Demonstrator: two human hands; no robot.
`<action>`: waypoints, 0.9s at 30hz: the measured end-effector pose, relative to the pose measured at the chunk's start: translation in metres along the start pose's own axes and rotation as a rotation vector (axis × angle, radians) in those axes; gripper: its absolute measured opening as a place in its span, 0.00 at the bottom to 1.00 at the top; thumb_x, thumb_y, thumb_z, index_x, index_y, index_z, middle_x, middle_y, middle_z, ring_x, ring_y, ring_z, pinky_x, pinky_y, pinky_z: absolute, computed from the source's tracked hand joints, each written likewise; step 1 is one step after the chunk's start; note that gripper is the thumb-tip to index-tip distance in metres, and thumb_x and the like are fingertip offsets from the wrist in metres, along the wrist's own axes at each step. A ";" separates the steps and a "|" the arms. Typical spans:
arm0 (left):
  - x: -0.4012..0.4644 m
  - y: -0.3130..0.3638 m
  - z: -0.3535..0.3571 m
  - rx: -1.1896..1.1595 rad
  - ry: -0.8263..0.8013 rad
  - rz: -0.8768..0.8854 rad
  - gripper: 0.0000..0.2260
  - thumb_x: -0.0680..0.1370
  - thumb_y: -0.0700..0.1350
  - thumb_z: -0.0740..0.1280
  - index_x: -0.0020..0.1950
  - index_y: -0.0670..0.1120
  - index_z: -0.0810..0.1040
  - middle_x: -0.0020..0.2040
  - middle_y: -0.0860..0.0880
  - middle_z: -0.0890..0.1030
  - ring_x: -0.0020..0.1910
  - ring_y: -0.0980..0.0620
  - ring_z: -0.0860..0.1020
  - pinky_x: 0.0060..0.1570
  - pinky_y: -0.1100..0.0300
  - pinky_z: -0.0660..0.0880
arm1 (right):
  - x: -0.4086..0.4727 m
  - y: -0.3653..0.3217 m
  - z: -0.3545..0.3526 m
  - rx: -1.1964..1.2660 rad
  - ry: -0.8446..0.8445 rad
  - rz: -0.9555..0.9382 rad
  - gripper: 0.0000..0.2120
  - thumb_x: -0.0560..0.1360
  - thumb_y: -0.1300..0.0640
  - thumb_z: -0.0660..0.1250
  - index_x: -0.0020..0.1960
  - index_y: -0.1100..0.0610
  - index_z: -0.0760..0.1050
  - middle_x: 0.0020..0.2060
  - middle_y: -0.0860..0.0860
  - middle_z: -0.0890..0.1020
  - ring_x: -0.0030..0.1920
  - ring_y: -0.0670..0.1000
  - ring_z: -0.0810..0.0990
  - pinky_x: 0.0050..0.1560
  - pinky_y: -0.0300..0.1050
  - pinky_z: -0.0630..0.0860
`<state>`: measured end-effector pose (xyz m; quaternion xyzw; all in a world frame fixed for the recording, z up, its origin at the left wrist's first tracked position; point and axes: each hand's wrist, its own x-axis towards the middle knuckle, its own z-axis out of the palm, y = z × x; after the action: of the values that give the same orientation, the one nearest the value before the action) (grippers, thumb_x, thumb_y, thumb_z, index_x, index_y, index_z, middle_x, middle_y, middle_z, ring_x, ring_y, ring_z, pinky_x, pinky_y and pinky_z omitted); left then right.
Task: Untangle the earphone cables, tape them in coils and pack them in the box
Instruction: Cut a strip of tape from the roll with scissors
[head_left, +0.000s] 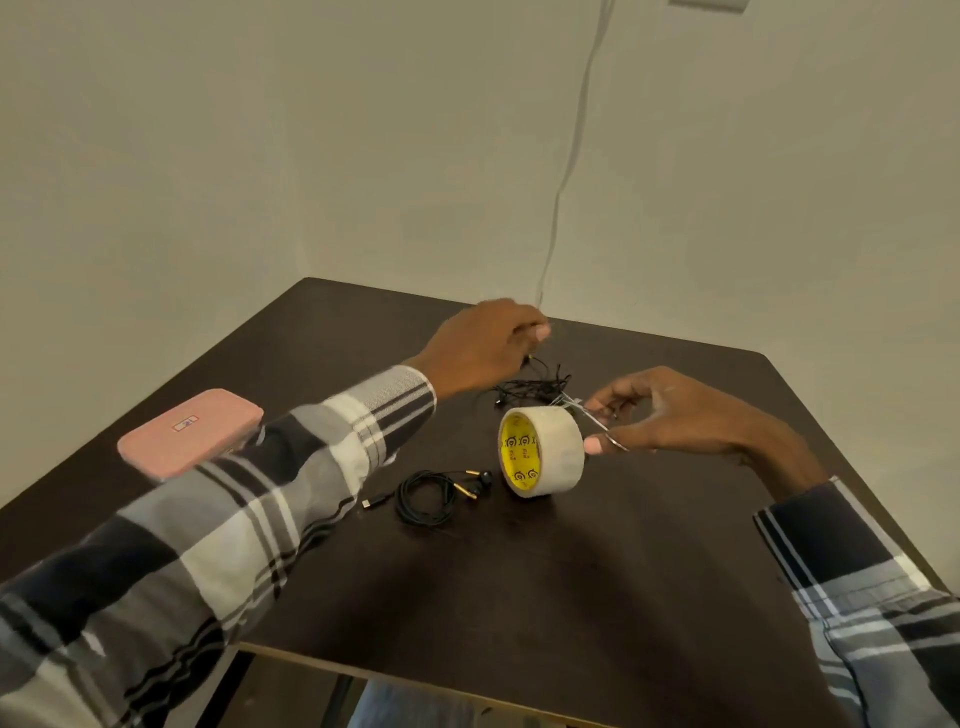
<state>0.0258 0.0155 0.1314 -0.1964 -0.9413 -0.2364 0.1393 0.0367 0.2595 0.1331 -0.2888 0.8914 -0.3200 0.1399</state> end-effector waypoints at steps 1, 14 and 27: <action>-0.006 -0.001 0.009 -0.064 -0.030 -0.048 0.15 0.83 0.51 0.59 0.67 0.48 0.74 0.57 0.50 0.76 0.53 0.52 0.76 0.55 0.55 0.74 | 0.000 0.000 0.002 0.012 0.008 -0.006 0.19 0.67 0.47 0.77 0.55 0.53 0.82 0.49 0.47 0.85 0.48 0.42 0.81 0.40 0.27 0.74; -0.034 0.000 0.055 -0.555 -0.385 -0.115 0.46 0.73 0.45 0.76 0.80 0.50 0.46 0.75 0.49 0.58 0.69 0.51 0.68 0.59 0.61 0.72 | -0.009 0.011 -0.002 0.064 0.179 0.071 0.25 0.65 0.42 0.76 0.59 0.48 0.80 0.54 0.44 0.80 0.55 0.42 0.78 0.45 0.34 0.79; -0.020 0.010 0.065 -0.545 -0.299 -0.104 0.48 0.67 0.48 0.80 0.78 0.50 0.53 0.68 0.50 0.62 0.55 0.48 0.78 0.56 0.55 0.79 | -0.034 0.089 0.039 -0.248 0.388 0.595 0.13 0.66 0.52 0.82 0.38 0.55 0.79 0.36 0.50 0.83 0.40 0.49 0.81 0.35 0.41 0.72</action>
<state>0.0369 0.0503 0.0732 -0.2105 -0.8622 -0.4553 -0.0706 0.0423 0.3169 0.0482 0.0339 0.9782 -0.2040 0.0192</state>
